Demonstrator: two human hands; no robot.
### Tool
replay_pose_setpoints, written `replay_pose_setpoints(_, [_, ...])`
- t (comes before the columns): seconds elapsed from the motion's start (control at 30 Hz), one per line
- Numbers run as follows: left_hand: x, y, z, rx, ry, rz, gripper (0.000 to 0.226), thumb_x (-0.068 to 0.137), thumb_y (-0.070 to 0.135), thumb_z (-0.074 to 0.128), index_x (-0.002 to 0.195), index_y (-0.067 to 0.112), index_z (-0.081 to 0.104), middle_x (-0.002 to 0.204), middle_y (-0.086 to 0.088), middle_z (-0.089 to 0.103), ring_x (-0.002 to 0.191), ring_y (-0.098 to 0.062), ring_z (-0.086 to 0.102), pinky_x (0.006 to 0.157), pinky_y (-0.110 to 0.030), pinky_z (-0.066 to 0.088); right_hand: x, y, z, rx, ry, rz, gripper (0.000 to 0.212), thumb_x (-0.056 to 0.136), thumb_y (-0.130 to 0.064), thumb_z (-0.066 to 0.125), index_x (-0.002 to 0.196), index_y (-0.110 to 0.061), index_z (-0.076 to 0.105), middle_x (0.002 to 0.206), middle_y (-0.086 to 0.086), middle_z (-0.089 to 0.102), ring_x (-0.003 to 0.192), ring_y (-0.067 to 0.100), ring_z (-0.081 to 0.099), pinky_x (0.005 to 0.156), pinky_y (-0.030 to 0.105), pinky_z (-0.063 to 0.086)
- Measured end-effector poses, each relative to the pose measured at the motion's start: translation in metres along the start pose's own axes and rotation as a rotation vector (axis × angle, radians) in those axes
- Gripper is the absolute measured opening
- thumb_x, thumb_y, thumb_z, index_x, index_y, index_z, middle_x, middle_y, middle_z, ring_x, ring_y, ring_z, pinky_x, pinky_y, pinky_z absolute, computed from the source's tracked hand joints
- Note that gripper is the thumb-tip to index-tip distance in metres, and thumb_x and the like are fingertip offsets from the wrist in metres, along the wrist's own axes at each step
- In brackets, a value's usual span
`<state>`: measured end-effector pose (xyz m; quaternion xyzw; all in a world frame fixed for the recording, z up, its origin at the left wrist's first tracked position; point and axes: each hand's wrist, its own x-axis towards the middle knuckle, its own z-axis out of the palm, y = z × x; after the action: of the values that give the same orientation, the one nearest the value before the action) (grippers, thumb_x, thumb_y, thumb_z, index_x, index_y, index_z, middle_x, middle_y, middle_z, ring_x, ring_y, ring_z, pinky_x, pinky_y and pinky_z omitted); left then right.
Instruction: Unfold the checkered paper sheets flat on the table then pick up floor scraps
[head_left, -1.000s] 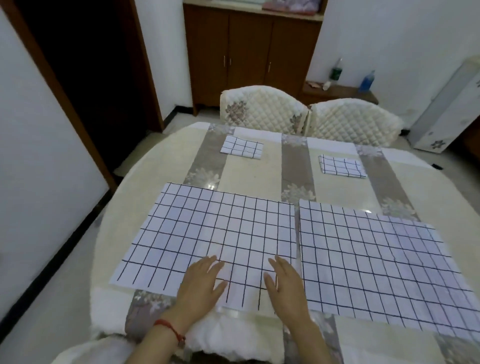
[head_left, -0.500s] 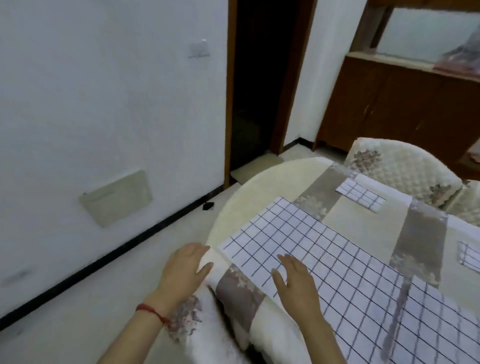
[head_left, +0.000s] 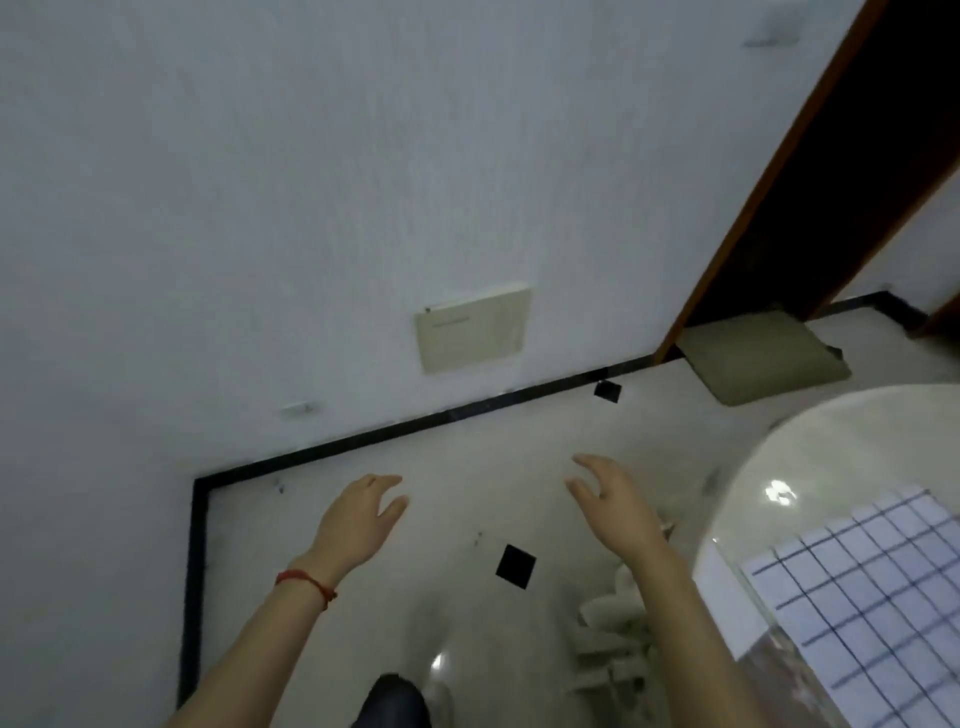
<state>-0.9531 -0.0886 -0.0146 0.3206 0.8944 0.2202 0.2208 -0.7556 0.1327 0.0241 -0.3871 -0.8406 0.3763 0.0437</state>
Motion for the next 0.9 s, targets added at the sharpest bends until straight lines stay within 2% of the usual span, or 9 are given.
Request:
replay_pose_setpoints(0.13, [0.014,-0.056,-0.004,-0.137,-0.106,-0.232,0.04,0.095,0.03,0.047,0.128,0.009,0.052,0.135,-0.012,0.053,0.121,-0.023,0.051,0.101,-0.027,0.036,0.037,-0.008,0.043,0.037,-0.098,0.112,0.041,0.094,-0.03,0.05,0.131,-0.014,0.05,0.141,0.007,0.046,0.129,0.024,0.042,0.106,0.032,0.032])
replay_pose_setpoints(0.27, [0.035,-0.083,0.008,-0.18,-0.188,-0.353,0.04,0.095,0.027,0.047,0.127,0.004,0.052,0.135,-0.014,0.053,0.122,-0.025,0.051,0.102,-0.027,0.036,0.057,0.015,0.064,0.073,-0.175,0.267,0.04,0.093,-0.028,0.051,0.13,-0.012,0.051,0.14,0.01,0.048,0.124,0.027,0.048,0.103,0.032,0.036])
replay_pose_setpoints(0.43, [0.098,-0.063,0.025,-0.209,-0.28,-0.341,0.039,0.095,0.028,0.047,0.125,0.004,0.054,0.132,-0.013,0.056,0.12,-0.024,0.052,0.101,-0.027,0.037,0.097,0.06,0.062,0.058,-0.226,0.436,0.039,0.093,-0.024,0.052,0.128,-0.007,0.052,0.137,0.012,0.052,0.122,0.027,0.05,0.101,0.029,0.036])
replay_pose_setpoints(0.57, [0.17,-0.034,0.033,-0.214,-0.394,-0.312,0.039,0.096,0.03,0.044,0.125,0.005,0.054,0.132,-0.01,0.055,0.117,-0.021,0.052,0.093,-0.019,0.033,0.138,0.092,0.048,0.104,-0.226,0.552,0.037,0.093,-0.018,0.052,0.127,-0.004,0.053,0.133,0.017,0.054,0.12,0.031,0.051,0.103,0.035,0.038])
replay_pose_setpoints(0.67, [0.216,-0.025,0.033,-0.242,-0.419,-0.398,0.034,0.096,0.029,0.045,0.113,0.004,0.061,0.12,-0.013,0.061,0.1,-0.02,0.054,0.085,-0.022,0.037,0.168,0.103,0.034,0.13,-0.251,0.61,0.039,0.094,-0.018,0.049,0.13,-0.001,0.049,0.136,0.017,0.051,0.122,0.031,0.048,0.105,0.035,0.035])
replay_pose_setpoints(0.77, [0.256,-0.021,0.034,-0.295,-0.406,-0.536,0.033,0.095,0.028,0.047,0.108,0.002,0.061,0.111,-0.015,0.061,0.097,-0.026,0.055,0.09,-0.033,0.044,0.207,0.107,0.017,0.171,-0.245,0.609,0.04,0.096,-0.02,0.047,0.133,-0.003,0.046,0.14,0.015,0.046,0.126,0.029,0.045,0.106,0.032,0.033])
replay_pose_setpoints(0.83, [0.281,-0.016,0.035,-0.284,-0.393,-0.583,0.035,0.094,0.027,0.048,0.111,-0.001,0.059,0.111,-0.016,0.062,0.092,-0.024,0.054,0.089,-0.034,0.045,0.236,0.11,0.002,0.181,-0.214,0.613,0.039,0.095,-0.02,0.047,0.132,-0.004,0.048,0.139,0.014,0.047,0.126,0.029,0.045,0.105,0.031,0.033])
replay_pose_setpoints(0.9, [0.306,-0.008,0.036,-0.281,-0.392,-0.591,0.034,0.094,0.026,0.049,0.11,-0.002,0.06,0.105,-0.014,0.062,0.089,-0.023,0.054,0.08,-0.031,0.043,0.262,0.113,-0.012,0.197,-0.144,0.616,0.036,0.094,-0.018,0.05,0.127,-0.004,0.053,0.135,0.014,0.052,0.122,0.028,0.049,0.101,0.028,0.035])
